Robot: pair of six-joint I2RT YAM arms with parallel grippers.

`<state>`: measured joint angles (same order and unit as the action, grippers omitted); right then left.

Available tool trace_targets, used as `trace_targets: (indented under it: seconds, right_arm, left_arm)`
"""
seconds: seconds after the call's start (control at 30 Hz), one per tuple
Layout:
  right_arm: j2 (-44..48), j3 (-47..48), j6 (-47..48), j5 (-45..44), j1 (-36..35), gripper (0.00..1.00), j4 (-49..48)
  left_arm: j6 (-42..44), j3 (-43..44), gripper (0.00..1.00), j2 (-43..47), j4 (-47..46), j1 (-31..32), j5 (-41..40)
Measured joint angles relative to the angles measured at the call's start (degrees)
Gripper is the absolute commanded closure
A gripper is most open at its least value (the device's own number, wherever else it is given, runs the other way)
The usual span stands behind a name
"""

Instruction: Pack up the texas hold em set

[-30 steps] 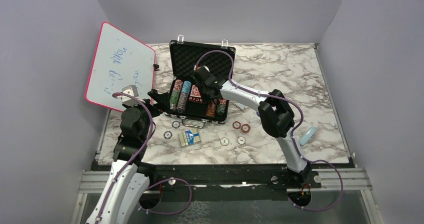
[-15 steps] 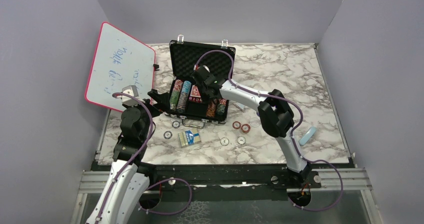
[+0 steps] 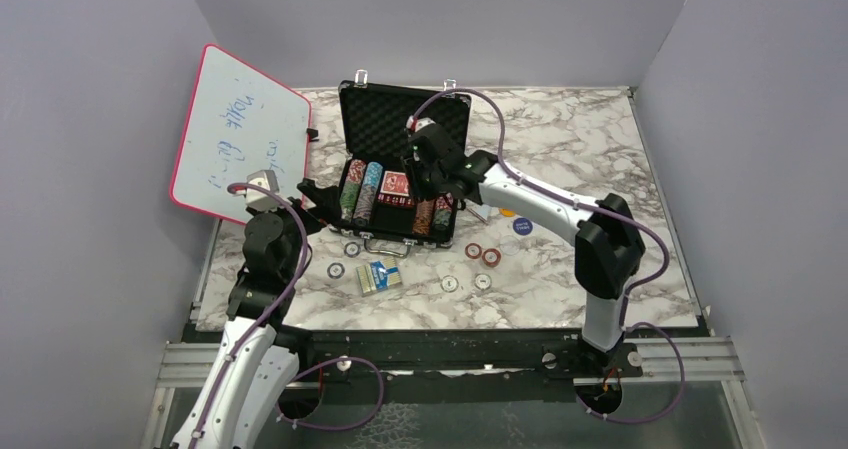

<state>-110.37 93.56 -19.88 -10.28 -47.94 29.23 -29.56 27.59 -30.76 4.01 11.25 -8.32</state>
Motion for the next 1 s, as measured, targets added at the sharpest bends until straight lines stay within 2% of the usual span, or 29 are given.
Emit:
trace_targets:
  seconds: [0.1, 0.2, 0.23, 0.4, 0.57, 0.73, 0.87, 1.0]
  right_arm:
    - [3.96, -6.54, 2.36, 5.29, 0.04, 0.40, -2.32]
    - [6.12, -13.05, 5.57, 12.57, -0.13, 0.24, -5.03]
    - [6.73, -15.02, 6.93, 14.75, -0.39, 0.22, -5.97]
    - [9.38, -22.95, 14.56, 23.76, -5.53, 0.20, -12.72]
    - [9.49, -26.86, 24.20, 28.41, -12.20, 0.17, -22.21]
    - [7.23, -27.78, 34.69, 34.01, -13.18, 0.16, -29.90]
    - [2.19, -25.40, 42.69, 37.73, -12.92, 0.15, -30.14]
    - [-2.25, -22.38, 48.39, 39.21, -12.85, 0.15, -28.48]
  left_arm:
    - [0.17, 0.00, 0.01, -0.28, 0.22, 0.00, -0.17]
    - [0.52, 0.02, 0.01, -0.04, 0.92, 0.00, -1.70]
    - [0.72, 0.04, 0.01, 0.11, 1.44, 0.00, -2.64]
    - [1.53, 3.32, 0.01, 0.81, 5.88, 0.00, -6.08]
    - [3.15, 13.07, 0.01, -1.38, 10.56, 0.00, -7.67]
    - [4.42, 23.76, 0.01, -6.95, 16.31, -0.02, -7.82]
    - [4.44, 28.79, 0.01, -10.49, 19.61, -0.04, -7.08]
    - [3.41, 30.14, 0.01, -12.50, 20.90, -0.04, -4.94]
